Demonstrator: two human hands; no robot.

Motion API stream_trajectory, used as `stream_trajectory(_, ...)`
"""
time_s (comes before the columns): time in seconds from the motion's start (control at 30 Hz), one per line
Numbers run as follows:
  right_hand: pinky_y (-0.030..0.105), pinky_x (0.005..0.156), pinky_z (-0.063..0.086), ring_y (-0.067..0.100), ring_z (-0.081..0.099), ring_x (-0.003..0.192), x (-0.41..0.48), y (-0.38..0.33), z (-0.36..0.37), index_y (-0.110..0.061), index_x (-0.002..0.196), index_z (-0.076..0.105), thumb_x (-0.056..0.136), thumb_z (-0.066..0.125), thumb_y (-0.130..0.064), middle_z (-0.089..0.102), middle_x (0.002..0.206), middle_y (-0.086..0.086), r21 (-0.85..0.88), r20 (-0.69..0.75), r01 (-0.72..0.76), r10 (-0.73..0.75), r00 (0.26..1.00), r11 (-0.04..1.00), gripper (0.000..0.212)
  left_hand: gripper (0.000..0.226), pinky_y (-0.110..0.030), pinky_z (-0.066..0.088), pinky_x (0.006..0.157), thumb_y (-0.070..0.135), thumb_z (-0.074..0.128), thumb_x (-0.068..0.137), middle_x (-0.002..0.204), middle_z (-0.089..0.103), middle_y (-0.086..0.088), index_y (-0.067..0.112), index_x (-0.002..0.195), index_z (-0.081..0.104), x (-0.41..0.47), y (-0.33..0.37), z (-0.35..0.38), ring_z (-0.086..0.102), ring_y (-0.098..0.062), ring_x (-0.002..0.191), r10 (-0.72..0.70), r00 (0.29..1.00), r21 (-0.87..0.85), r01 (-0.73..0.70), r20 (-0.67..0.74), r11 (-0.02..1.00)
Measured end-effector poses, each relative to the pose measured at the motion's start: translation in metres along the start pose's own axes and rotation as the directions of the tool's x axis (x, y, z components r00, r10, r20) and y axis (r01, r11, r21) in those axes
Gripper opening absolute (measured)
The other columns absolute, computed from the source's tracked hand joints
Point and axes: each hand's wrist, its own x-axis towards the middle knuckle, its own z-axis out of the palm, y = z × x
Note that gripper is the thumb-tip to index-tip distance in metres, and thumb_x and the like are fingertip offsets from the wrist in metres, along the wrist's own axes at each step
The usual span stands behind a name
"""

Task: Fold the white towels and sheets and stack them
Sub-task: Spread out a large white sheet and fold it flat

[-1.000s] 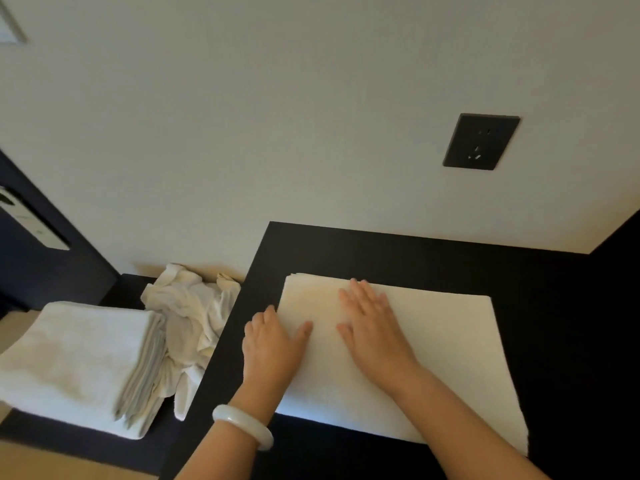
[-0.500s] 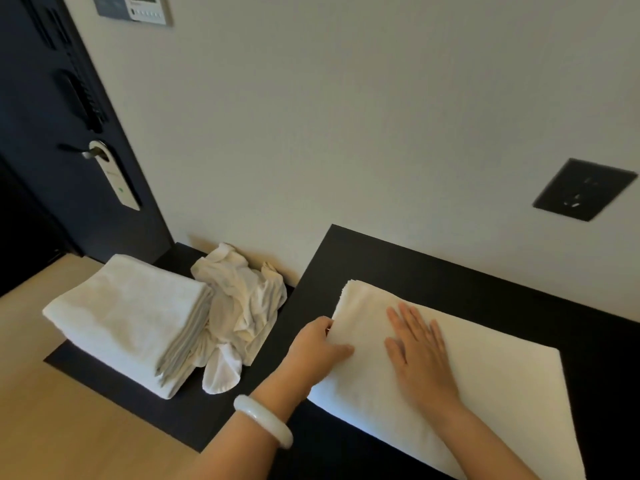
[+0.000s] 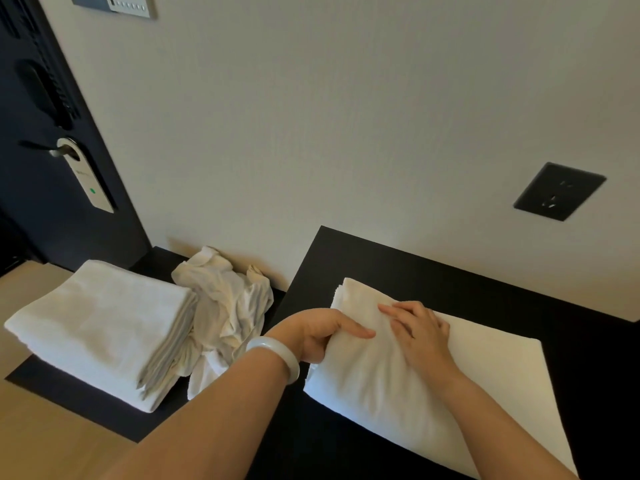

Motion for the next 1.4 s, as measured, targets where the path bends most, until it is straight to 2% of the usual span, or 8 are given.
stream_trajectory(0.5, 0.024, 0.099, 0.015, 0.003, 0.036, 0.121, 0.004, 0.015, 0.005, -0.047, 0.132, 0.051, 0.105, 0.036, -0.03, 0.042, 0.13, -0.017, -0.179, 0.014, 0.077, -0.075, 0.997, 0.981, 0.036, 0.056, -0.052, 0.021, 0.12, 0.008, 0.059, 0.094, 0.144, 0.052, -0.015, 0.01, 0.147, 0.041, -0.02, 0.019, -0.019, 0.043, -0.034, 0.137, -0.326, 0.945, 0.427, 0.296, -0.004, 0.854)
stream_trajectory(0.77, 0.046, 0.122, -0.008, 0.006, 0.009, 0.15, 0.005, 0.017, 0.014, -0.043, 0.155, 0.01, 0.088, -0.012, -0.064, 0.016, 0.163, -0.015, -0.407, 0.086, 0.092, -0.063, 0.994, 0.909, 0.073, 0.034, -0.044, 0.047, 0.105, 0.017, 0.071, 0.088, 0.117, 0.072, -0.007, 0.008, 0.12, 0.065, -0.022, 0.02, -0.006, 0.066, -0.026, 0.113, 0.027, 0.997, 0.359, 0.001, -0.073, 0.933)
stream_trajectory(1.07, 0.046, 0.123, -0.005, 0.005, 0.011, 0.149, 0.006, 0.016, 0.013, -0.04, 0.156, 0.005, 0.095, 0.001, -0.059, 0.019, 0.162, -0.014, -0.38, 0.102, 0.068, -0.032, 0.994, 0.923, 0.064, 0.031, -0.037, 0.059, 0.087, 0.024, 0.064, 0.094, 0.11, 0.072, -0.006, 0.01, 0.121, 0.063, -0.03, -0.016, -0.015, 0.072, -0.02, 0.096, 0.048, 0.95, 0.443, 0.1, -0.31, 0.891)
stream_trajectory(1.17, 0.045, 0.123, -0.003, 0.005, 0.011, 0.149, 0.006, 0.014, 0.013, -0.039, 0.156, 0.006, 0.096, 0.003, -0.057, 0.019, 0.162, -0.014, -0.382, 0.097, 0.065, -0.03, 0.995, 0.922, 0.063, 0.021, -0.025, 0.053, 0.071, 0.035, 0.056, 0.096, 0.095, 0.065, 0.003, 0.017, 0.106, 0.058, -0.027, -0.02, 0.001, 0.064, -0.012, 0.081, 0.361, 0.761, 0.719, 0.191, -0.539, 0.669)
stream_trajectory(1.23, 0.045, 0.123, -0.002, 0.004, 0.013, 0.149, 0.007, 0.013, 0.015, -0.039, 0.156, 0.009, 0.099, 0.007, -0.055, 0.021, 0.161, -0.014, -0.38, 0.082, 0.06, -0.031, 0.996, 0.923, 0.06, 0.021, -0.028, 0.048, 0.079, 0.036, 0.048, 0.097, 0.102, 0.058, 0.005, 0.021, 0.11, 0.052, -0.021, -0.031, 0.02, 0.059, -0.015, 0.093, 0.739, 0.518, 0.902, 0.287, -0.43, 0.323)
stream_trajectory(1.27, 0.044, 0.123, -0.002, 0.004, 0.013, 0.149, 0.006, 0.014, 0.016, -0.039, 0.156, 0.01, 0.1, 0.009, -0.053, 0.022, 0.161, -0.015, -0.38, 0.071, 0.06, -0.036, 0.997, 0.923, 0.058, 0.03, -0.033, 0.046, 0.09, 0.038, 0.045, 0.097, 0.115, 0.057, 0.003, 0.021, 0.12, 0.052, -0.014, -0.038, 0.033, 0.057, -0.019, 0.106, 0.825, 0.488, 0.944, 0.291, -0.286, 0.155)
stream_trajectory(1.33, 0.04, 0.123, -0.003, 0.002, 0.014, 0.148, 0.006, 0.017, 0.016, -0.037, 0.156, 0.014, 0.104, 0.015, -0.045, 0.025, 0.16, -0.015, -0.357, 0.046, 0.072, -0.059, 0.997, 0.931, 0.053, 0.056, -0.043, 0.026, 0.118, 0.042, 0.034, 0.099, 0.151, 0.04, -0.005, 0.015, 0.148, 0.035, 0.007, -0.057, 0.06, 0.035, -0.029, 0.141, 0.804, 0.591, 0.971, 0.222, -0.058, -0.093)
stream_trajectory(1.4, 0.034, 0.123, -0.004, 0.0, 0.016, 0.147, 0.006, 0.021, 0.014, -0.032, 0.155, 0.021, 0.106, 0.023, -0.035, 0.028, 0.159, -0.014, -0.253, 0.018, 0.083, -0.082, 0.997, 0.964, 0.049, 0.067, -0.047, -0.015, 0.119, 0.045, 0.018, 0.103, 0.164, -0.009, -0.008, 0.011, 0.156, -0.005, 0.024, -0.072, 0.072, -0.015, -0.026, 0.15, 0.693, 0.72, 0.97, 0.195, -0.042, -0.144)
